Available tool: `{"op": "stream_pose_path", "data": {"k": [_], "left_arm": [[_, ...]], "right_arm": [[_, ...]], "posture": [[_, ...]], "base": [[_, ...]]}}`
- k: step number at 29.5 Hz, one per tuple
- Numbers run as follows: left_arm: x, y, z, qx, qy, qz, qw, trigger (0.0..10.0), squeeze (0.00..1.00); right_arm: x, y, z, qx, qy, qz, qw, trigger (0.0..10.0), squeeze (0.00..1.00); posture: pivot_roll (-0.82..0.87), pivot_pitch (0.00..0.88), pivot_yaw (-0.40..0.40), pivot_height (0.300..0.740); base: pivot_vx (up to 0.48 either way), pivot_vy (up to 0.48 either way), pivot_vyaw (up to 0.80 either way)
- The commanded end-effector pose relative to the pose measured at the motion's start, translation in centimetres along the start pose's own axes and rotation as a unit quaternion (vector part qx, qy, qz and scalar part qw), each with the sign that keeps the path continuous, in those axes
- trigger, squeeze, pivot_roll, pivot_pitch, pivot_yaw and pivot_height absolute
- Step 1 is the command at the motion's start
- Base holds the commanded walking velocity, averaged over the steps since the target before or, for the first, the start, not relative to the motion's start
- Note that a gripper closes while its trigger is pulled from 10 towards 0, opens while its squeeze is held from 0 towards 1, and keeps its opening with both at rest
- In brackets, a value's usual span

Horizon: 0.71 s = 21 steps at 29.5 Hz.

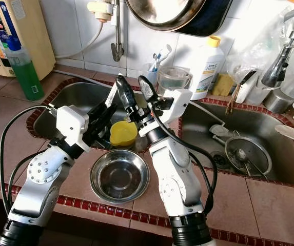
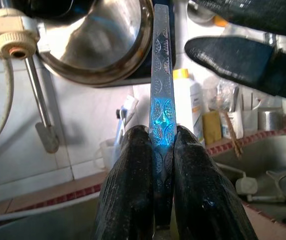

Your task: Kitchen organization

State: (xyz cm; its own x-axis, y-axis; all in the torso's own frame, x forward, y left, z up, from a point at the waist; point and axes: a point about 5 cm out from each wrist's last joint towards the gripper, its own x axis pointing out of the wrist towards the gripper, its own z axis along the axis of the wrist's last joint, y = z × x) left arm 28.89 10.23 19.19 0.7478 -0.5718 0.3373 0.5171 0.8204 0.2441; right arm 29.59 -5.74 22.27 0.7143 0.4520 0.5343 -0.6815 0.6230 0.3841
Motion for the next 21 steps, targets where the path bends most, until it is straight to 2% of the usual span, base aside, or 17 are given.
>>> {"op": "stream_pose_path", "data": {"k": [1,4,5,7,8,9,10,11,12,13,21], "left_arm": [[0.2,-0.6,0.6,-0.001,-0.015,-0.014,1.0,10.0,0.0],[0.0,-1.1,0.5,0.003,-0.016,-0.024,1.0,10.0,0.0],[0.0,-1.2,0.5,-0.001,-0.017,-0.024,1.0,10.0,0.0],[0.0,-1.5,0.6,-0.002,-0.02,-0.029,0.999,10.0,0.0],[-0.1,-1.6,0.7,-0.002,-0.022,-0.034,0.999,10.0,0.0],[-0.1,-1.8,0.8,-0.002,-0.024,-0.038,0.999,10.0,0.0],[-0.1,-1.8,0.8,-0.002,-0.024,-0.038,0.999,10.0,0.0],[-0.3,-2.1,1.0,0.002,-0.029,-0.05,0.998,10.0,0.0],[-0.3,-2.2,1.0,0.003,-0.031,-0.055,0.998,10.0,0.0],[-0.4,-2.3,1.1,0.006,-0.034,-0.059,0.998,10.0,0.0],[-0.5,-2.0,1.0,0.014,-0.033,-0.068,0.997,10.0,0.0]], "right_arm": [[-0.1,0.5,0.3,0.014,-0.007,0.009,1.0,10.0,0.0],[-0.1,0.7,0.2,0.021,-0.003,0.015,1.0,10.0,0.0],[-0.1,0.9,0.2,0.027,-0.001,0.018,0.999,8.4,0.0],[-0.2,1.0,0.2,0.031,0.001,0.018,0.999,9.3,0.0],[-0.2,1.1,0.2,0.035,0.003,0.02,0.999,9.3,0.0],[-0.2,1.1,0.1,0.038,0.004,0.022,0.999,7.5,0.0],[-0.2,1.1,0.1,0.038,0.004,0.022,0.999,7.5,0.0],[-0.3,1.4,0.2,0.044,0.007,0.029,0.999,3.9,0.0],[-0.3,1.5,0.2,0.046,0.008,0.032,0.998,1.7,0.0],[-0.4,1.6,0.3,0.049,0.007,0.034,0.998,0.0,0.0],[-0.8,2.4,0.6,0.074,0.01,0.045,0.996,0.0,0.0]], "posture": [[-0.16,0.013,-0.056,0.74],[-0.16,0.015,-0.058,0.74],[-0.16,0.016,-0.059,0.74],[-0.16,0.018,-0.061,0.74],[-0.16,0.019,-0.064,0.74],[-0.16,0.019,-0.065,0.74],[-0.16,0.019,-0.065,0.74],[-0.16,0.022,-0.066,0.74],[-0.16,0.022,-0.066,0.74],[-0.16,0.022,-0.067,0.74],[-0.16,0.029,-0.066,0.74]], "base": [[0.0,0.0,0.0],[0.0,0.0,0.0],[0.0,0.0,0.0],[0.0,0.0,0.0],[0.0,0.0,0.0],[0.0,0.0,0.0],[0.0,0.0,0.0],[0.0,0.0,0.0],[0.0,0.0,0.0],[0.0,0.0,0.0],[0.0,0.0,0.0]]}}
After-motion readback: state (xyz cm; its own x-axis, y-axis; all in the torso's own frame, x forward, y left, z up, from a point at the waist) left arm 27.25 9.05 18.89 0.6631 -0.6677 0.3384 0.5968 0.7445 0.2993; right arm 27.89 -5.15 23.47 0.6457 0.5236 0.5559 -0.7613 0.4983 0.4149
